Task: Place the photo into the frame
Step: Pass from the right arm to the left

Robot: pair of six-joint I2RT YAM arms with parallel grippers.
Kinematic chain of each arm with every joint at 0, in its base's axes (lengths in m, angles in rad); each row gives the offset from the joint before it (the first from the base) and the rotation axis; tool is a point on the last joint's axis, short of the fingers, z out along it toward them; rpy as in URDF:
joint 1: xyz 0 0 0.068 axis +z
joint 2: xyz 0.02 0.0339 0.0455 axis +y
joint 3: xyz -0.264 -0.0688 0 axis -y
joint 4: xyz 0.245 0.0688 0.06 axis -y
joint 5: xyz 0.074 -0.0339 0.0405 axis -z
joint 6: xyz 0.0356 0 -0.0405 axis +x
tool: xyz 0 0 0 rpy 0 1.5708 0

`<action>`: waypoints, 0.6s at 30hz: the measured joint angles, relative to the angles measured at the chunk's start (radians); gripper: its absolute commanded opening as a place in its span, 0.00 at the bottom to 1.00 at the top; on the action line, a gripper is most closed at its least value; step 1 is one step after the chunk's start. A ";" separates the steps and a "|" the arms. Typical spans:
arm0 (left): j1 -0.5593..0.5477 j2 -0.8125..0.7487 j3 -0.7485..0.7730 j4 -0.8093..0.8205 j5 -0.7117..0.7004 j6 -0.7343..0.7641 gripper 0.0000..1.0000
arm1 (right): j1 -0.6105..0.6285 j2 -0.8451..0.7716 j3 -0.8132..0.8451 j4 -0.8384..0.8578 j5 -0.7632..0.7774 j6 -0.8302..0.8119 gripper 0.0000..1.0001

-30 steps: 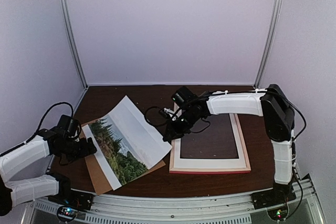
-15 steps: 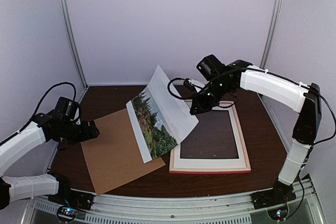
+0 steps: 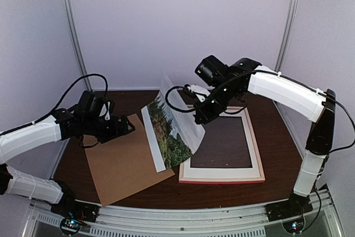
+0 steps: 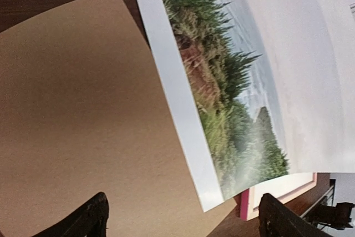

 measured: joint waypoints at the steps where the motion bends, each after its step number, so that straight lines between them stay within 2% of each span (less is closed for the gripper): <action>1: -0.008 0.020 0.005 0.026 0.013 -0.018 0.94 | 0.014 0.013 0.007 0.001 0.002 0.002 0.00; 8: -0.029 0.192 0.105 0.198 0.104 -0.114 0.93 | 0.113 0.118 0.063 0.031 0.013 0.025 0.00; 18: -0.029 0.314 0.166 0.349 0.171 -0.184 0.93 | 0.161 0.160 0.063 0.098 0.008 0.069 0.00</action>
